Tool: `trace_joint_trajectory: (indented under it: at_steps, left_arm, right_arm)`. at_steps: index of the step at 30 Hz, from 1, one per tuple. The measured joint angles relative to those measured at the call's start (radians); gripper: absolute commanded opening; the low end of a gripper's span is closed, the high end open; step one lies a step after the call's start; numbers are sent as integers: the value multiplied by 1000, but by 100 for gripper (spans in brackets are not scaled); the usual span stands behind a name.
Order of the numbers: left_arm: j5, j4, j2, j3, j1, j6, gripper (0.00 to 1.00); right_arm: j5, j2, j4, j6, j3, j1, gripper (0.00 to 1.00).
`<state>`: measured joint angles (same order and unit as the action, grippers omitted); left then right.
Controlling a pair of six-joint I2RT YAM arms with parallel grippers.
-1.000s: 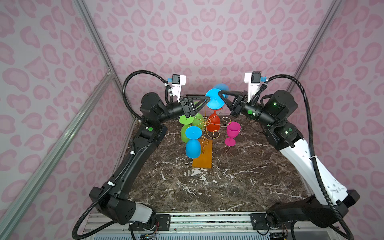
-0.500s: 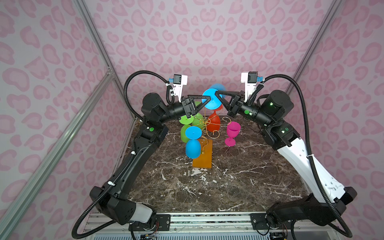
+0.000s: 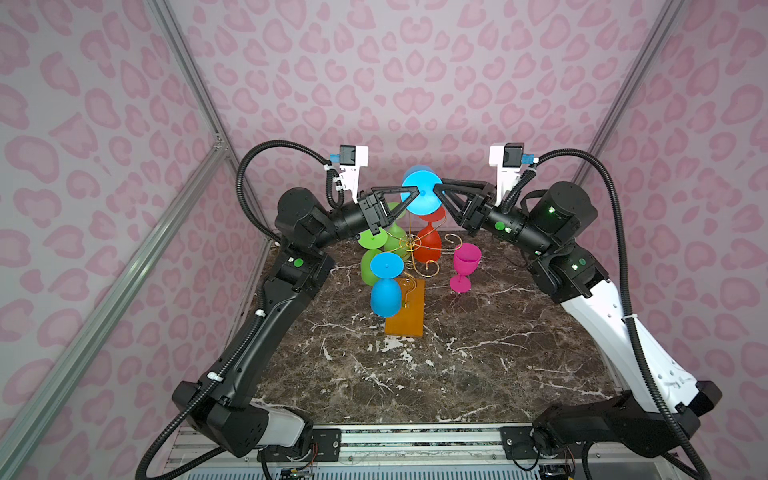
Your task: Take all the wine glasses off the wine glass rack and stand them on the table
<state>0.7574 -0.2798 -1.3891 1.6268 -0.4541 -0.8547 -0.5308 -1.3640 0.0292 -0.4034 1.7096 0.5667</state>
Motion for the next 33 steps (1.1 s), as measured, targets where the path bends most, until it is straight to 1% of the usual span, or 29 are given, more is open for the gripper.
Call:
trace_joint_trajectory:
  at_steps: [2, 3, 6, 8, 12, 17, 24, 33]
  left_arm:
    - [-35, -13, 16, 0, 3, -14, 4]
    - [-55, -15, 21, 0, 5, -23, 4]
    - [-99, -19, 23, 0, 8, -65, 4]
    - [-119, -18, 21, 2, 9, -97, 4]
    - [-146, -23, 12, 3, 9, -171, 4]
    - [-164, -23, 10, 3, 10, -227, 4]
    - [-164, -25, 10, 3, 12, -267, 4]
    - [-171, -28, 14, -4, 16, -293, 4]
  right_arm:
    - [21, 30, 16, 32, -19, -6, 71]
    - [37, 48, 23, 47, -37, -9, 77]
    - [95, 96, 27, 115, -115, -11, 86]
    - [137, 119, 14, 161, -179, -8, 89]
    - [225, 135, -43, 264, -300, 27, 98]
    - [277, 121, -179, 374, -379, 68, 98]
    - [313, 36, -389, 498, -386, 128, 98]
    - [389, -92, -552, 563, -340, 147, 98]
